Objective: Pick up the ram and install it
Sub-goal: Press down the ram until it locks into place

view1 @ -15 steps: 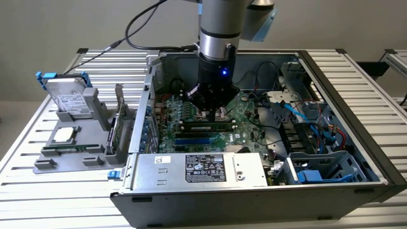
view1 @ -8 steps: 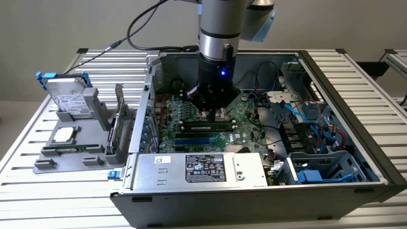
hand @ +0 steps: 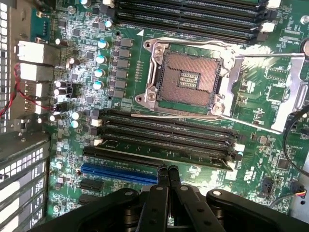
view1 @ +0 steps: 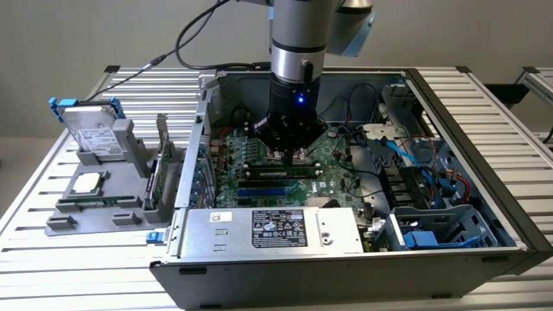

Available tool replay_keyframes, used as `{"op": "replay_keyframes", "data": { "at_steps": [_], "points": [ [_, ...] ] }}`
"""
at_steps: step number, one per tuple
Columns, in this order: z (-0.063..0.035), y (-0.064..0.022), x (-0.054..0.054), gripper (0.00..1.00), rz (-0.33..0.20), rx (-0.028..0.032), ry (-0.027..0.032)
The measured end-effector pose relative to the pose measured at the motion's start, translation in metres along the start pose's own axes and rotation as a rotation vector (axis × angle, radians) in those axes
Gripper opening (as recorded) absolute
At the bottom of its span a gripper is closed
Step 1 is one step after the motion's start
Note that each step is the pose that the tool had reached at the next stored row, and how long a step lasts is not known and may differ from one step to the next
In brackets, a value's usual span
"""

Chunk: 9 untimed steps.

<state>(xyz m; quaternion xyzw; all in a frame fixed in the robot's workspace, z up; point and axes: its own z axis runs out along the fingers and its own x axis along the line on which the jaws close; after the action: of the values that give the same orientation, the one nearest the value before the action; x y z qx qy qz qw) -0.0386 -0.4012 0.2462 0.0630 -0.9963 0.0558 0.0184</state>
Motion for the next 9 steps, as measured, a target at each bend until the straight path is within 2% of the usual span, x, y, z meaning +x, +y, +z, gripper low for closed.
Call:
{"op": "replay_keyframes", "data": {
  "at_steps": [9],
  "points": [
    [0.0005, 0.0001, 0.0, 0.1, 0.108, -0.001, -0.0056]
  ]
}}
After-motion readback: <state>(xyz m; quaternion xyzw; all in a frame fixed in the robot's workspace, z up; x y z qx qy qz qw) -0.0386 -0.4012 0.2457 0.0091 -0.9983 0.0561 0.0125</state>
